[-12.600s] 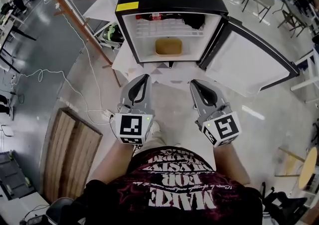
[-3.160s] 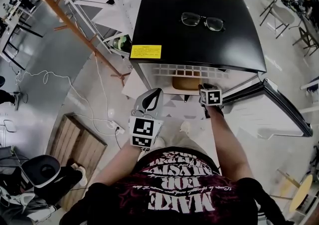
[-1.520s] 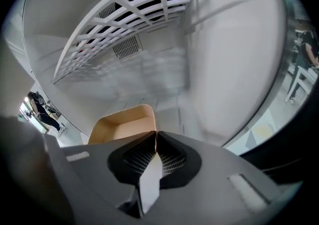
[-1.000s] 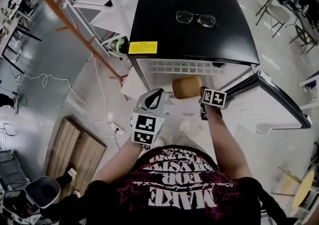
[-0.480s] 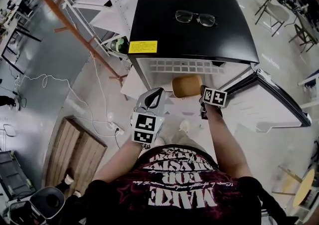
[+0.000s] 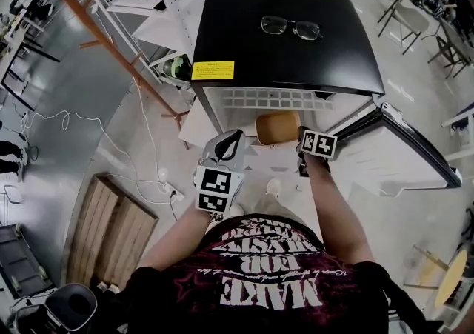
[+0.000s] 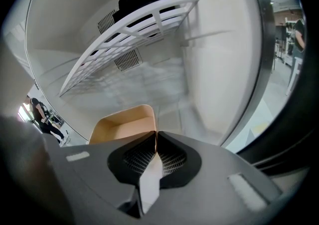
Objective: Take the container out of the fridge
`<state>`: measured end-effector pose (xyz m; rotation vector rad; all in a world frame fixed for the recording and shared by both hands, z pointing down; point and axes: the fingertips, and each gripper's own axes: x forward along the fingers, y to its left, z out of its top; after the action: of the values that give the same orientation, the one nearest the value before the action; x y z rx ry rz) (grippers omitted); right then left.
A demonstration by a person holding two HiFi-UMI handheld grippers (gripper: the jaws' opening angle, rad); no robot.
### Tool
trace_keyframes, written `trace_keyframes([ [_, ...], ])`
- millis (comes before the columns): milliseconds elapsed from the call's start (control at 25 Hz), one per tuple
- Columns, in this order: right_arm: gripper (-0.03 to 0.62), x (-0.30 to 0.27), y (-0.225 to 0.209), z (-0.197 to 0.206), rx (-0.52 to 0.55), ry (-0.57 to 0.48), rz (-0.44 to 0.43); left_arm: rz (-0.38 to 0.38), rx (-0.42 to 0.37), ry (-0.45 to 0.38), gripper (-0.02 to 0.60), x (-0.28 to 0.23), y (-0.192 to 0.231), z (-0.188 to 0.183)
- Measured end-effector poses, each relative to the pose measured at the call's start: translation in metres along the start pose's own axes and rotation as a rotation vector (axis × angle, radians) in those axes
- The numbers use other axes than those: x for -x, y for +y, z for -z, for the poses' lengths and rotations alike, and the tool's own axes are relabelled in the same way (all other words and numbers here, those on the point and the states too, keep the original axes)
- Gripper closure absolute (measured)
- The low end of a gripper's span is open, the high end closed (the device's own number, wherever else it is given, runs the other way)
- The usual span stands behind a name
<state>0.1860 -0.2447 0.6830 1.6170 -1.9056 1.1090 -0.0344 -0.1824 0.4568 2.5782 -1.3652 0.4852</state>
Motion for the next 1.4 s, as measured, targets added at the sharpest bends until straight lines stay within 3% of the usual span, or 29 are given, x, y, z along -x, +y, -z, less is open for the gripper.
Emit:
trace_keyframes([
  [680,0.548,0.048,0.025,-0.002,-0.040,-0.064,-0.090,0.024,0.043,0.044,0.580,0.001,-0.008,0.015],
  [1160,0.548,0.100,0.063,-0.005,-0.068,-0.152,-0.166,0.079,0.070,0.094,0.510,0.005,-0.019,0.030],
  [1400,0.548,0.117,0.070,-0.006,-0.085,-0.184,-0.174,0.068,0.074,0.092,0.480,0.010,-0.017,0.031],
])
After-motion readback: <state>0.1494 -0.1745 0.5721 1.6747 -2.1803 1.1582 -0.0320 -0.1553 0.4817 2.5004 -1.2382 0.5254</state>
